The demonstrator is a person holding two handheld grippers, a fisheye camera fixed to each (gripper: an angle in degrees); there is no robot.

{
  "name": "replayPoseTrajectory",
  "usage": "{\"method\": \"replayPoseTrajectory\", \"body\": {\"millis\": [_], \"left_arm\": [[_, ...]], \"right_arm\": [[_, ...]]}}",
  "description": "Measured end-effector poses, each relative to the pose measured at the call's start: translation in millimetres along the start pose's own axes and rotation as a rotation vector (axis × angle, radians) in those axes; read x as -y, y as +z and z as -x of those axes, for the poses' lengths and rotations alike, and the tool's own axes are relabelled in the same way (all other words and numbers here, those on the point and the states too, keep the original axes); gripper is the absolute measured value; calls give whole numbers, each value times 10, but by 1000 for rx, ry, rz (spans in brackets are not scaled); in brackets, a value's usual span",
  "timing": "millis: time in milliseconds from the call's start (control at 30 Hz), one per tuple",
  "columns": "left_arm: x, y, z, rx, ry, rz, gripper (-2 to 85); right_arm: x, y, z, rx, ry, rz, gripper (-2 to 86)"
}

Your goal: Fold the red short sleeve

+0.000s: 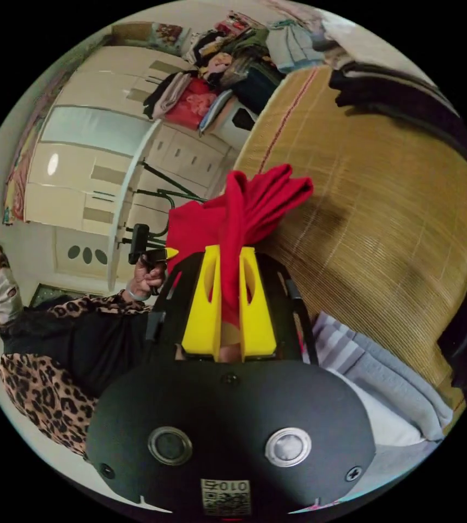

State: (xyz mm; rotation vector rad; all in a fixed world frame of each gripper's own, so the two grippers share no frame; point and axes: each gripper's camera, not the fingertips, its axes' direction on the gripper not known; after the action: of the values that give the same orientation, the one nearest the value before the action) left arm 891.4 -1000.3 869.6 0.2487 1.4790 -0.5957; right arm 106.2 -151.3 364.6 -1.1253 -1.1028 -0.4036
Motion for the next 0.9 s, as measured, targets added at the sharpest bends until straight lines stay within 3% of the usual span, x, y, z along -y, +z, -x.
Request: {"method": "replayPoseTrajectory", "body": {"millis": [200, 333, 433, 600, 667, 767, 900], "left_arm": [[-256, -1140, -1403, -7, 248, -194, 88], [-822, -2606, -2114, 52, 319, -442, 74], [-1382, -3745, -2389, 131, 289, -620, 64], [-2264, -5337, -2587, 391, 132, -796, 44], [-2773, -5911, -2275, 467, -76, -888, 32], [-3776, -6289, -1803, 476, -311, -1097, 12], [-4778, -6361, -1406, 397, -438, -1292, 5]], "right_arm": [[458, -524, 1664, 15, -350, -173, 46], [1003, -598, 2815, 195, -591, -241, 49], [1572, -212, 3679, 326, -722, -182, 52], [2666, 1117, 4964, 411, -727, 68, 74], [3007, 1768, 5239, 359, -671, 195, 93], [3213, 2535, 5325, 355, -596, 302, 116], [3323, 3115, 5278, 408, -552, 335, 142]]}}
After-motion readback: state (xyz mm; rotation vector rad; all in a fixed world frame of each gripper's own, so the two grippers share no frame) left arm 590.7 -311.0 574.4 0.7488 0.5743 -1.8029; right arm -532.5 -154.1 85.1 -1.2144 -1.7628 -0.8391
